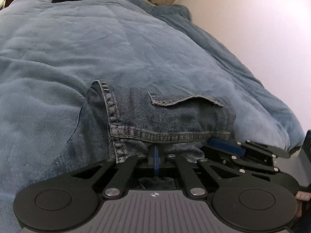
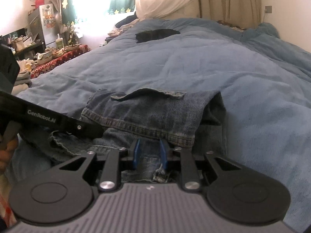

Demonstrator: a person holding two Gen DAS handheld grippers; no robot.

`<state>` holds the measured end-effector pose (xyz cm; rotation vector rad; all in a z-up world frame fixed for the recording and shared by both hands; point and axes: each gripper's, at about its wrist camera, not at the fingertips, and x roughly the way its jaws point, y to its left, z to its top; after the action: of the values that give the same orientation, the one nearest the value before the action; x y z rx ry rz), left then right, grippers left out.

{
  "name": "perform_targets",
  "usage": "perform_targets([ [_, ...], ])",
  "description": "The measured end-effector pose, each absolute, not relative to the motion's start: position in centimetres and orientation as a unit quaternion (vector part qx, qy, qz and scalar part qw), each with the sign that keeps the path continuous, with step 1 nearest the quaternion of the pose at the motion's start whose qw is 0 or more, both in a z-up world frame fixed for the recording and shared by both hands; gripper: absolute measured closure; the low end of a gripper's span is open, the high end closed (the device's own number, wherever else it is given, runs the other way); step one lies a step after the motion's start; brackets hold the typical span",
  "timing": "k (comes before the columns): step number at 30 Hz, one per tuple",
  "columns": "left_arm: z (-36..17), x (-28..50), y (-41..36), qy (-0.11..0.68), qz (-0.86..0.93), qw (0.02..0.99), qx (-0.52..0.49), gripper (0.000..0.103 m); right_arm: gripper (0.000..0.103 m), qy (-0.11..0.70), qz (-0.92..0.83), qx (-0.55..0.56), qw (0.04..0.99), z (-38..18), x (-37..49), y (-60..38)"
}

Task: Fold clothes
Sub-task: 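Lay the folded end down on the shorts and open both tools, then grasp the shorts edge with the left tool while the right tool grasps beside it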

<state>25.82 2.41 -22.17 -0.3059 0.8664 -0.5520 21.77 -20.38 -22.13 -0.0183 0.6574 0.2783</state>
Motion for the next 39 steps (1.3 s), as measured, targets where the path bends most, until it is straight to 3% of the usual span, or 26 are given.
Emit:
perform_targets([
  [4,-21.0,25.1,1.7,0.408,-0.249,0.869,-0.131,0.100,0.071,0.331,0.128,0.012,0.935,-21.1,21.6,-20.3],
  [5,-20.8,24.9,1.6,0.405,-0.251,0.869,-0.132,0.099,0.063,0.333,0.130,0.020,0.934,-20.6,21.5,-20.3],
  [6,-20.5,24.7,1.4,0.403,-0.253,0.870,-0.133,0.091,0.045,0.334,0.134,0.030,0.932,-20.0,21.4,-20.5],
  [8,-20.1,24.3,1.3,0.398,-0.256,0.869,-0.144,0.075,0.025,0.330,0.141,0.050,0.932,-18.7,20.9,-20.8],
  [10,-19.7,23.6,1.3,0.394,-0.256,0.868,-0.159,0.063,0.023,0.322,0.142,0.055,0.934,-17.5,20.3,-21.0],
  [16,-16.7,21.9,1.3,0.389,-0.237,0.875,-0.163,0.039,0.001,0.337,0.127,0.038,0.932,-13.9,18.8,-23.1],
  [21,-14.1,20.4,1.2,0.372,-0.168,0.906,-0.112,0.014,0.001,0.351,0.057,-0.024,0.934,-11.9,18.0,-24.1],
  [33,-11.8,20.3,-1.4,0.386,-0.090,0.918,0.011,0.011,0.001,0.344,0.039,-0.055,0.936,-9.0,18.9,-25.7],
  [39,-11.1,21.5,-1.5,0.400,-0.079,0.913,-0.024,0.012,0.001,0.353,0.036,0.009,0.935,-8.1,20.0,-27.1],
])
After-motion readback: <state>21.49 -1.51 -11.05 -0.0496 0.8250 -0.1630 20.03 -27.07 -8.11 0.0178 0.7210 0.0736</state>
